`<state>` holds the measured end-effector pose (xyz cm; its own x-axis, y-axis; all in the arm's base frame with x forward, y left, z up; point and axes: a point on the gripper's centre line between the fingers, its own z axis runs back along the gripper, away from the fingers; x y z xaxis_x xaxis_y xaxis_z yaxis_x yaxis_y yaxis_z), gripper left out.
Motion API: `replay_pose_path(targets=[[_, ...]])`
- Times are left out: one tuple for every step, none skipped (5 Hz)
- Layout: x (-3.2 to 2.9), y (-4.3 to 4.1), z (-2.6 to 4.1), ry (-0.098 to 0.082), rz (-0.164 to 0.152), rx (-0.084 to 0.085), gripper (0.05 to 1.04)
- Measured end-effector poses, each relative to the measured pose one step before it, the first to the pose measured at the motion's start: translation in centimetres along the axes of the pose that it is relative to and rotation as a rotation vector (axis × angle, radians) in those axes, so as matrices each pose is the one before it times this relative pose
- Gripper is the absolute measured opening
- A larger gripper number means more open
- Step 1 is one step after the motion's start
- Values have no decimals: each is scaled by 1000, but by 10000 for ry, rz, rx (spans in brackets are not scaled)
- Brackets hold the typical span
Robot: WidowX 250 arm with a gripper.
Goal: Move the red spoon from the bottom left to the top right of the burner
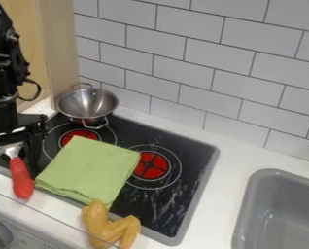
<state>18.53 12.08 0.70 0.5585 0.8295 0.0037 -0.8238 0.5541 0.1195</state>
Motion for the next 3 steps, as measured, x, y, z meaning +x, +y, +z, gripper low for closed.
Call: replay_pose_path(targets=[[-117,493,-502,46,83,-110,999],[183,-142,-311,35,21,-239,942],[-22,-387,-146,-132,-43,-353,655]])
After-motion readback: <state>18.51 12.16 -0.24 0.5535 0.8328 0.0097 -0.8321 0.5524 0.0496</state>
